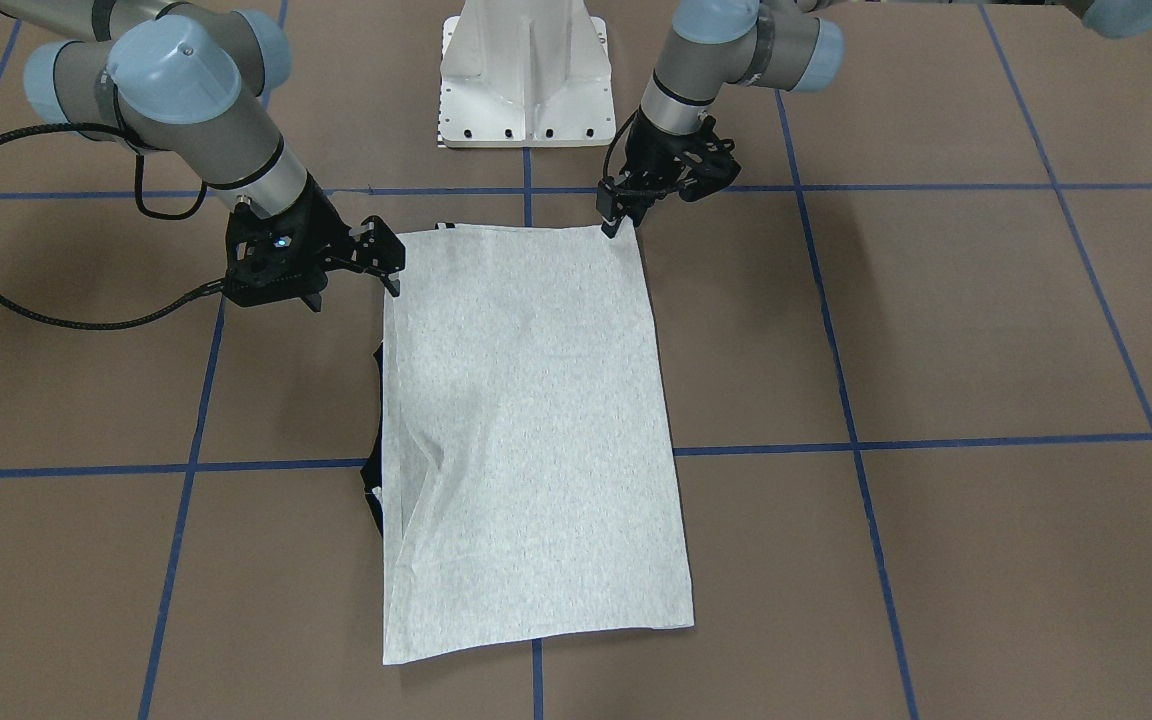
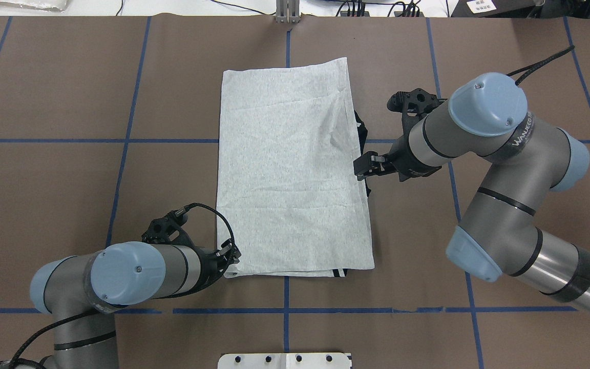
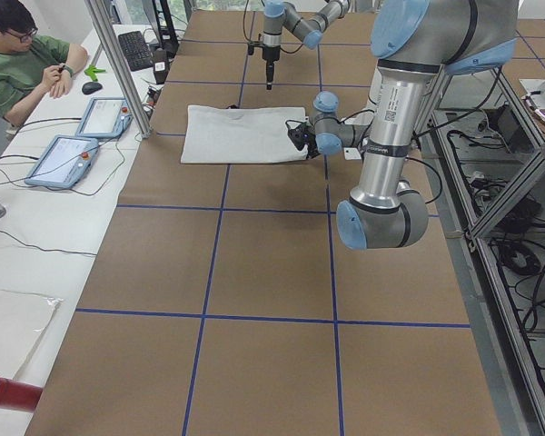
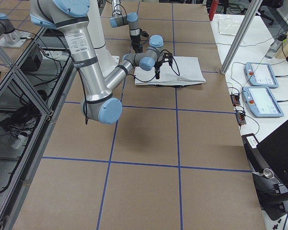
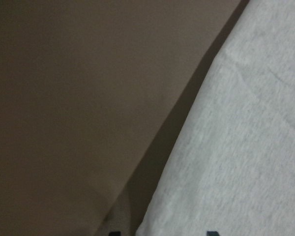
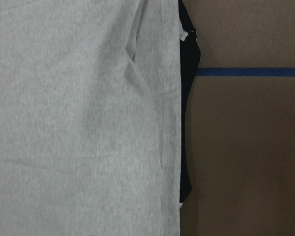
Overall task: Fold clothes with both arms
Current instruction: 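Move the left gripper to the shirt's near corner while the right holds the far edge, then move the right gripper to the shirt's near corner beside the left gripper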
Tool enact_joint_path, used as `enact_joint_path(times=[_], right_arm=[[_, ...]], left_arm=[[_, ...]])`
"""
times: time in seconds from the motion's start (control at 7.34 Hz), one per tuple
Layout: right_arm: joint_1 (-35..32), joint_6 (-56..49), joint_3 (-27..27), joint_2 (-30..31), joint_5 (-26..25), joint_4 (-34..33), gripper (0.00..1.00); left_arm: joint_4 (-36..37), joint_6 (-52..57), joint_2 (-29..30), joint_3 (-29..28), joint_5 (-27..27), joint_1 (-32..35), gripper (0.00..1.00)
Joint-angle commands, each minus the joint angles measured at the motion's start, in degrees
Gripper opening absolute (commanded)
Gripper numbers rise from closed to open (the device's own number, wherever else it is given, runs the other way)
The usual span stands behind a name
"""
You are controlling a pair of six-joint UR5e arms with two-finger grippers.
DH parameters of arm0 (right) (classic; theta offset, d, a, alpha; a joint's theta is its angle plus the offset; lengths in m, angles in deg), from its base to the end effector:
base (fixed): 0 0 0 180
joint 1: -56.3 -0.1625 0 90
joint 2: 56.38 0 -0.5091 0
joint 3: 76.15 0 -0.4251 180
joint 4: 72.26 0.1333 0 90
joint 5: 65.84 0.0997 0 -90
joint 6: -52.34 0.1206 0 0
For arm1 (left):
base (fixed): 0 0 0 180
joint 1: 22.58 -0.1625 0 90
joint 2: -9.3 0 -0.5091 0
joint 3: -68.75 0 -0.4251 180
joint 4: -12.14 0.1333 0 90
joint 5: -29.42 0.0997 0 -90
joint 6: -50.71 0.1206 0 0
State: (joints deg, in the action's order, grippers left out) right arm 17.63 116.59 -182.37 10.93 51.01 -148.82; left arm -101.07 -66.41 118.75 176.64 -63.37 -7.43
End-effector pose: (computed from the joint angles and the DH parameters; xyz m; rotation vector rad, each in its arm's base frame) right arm -0.4764 -0.4822 0.3520 0.1093 -0.9884 -0.0074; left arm 0.6051 -0.2959 0.3571 -0.1570 1.0667 -0.6409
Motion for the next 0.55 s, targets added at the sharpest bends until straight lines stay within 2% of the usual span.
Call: enact_joint_path(times=[0.0,0.41], right_arm=[[0.18,0.08,0.04,0.02,-0.22,0.00,1.00],[0.27,0.08,0.13,-0.07,-0.22,0.00,1.00]], left_arm=[[0.00,0.05,0.50,-0.49,0.07,0.05,0.53],[0.00,0.13,0.94,-1.72,0.07,0.14,0.48]])
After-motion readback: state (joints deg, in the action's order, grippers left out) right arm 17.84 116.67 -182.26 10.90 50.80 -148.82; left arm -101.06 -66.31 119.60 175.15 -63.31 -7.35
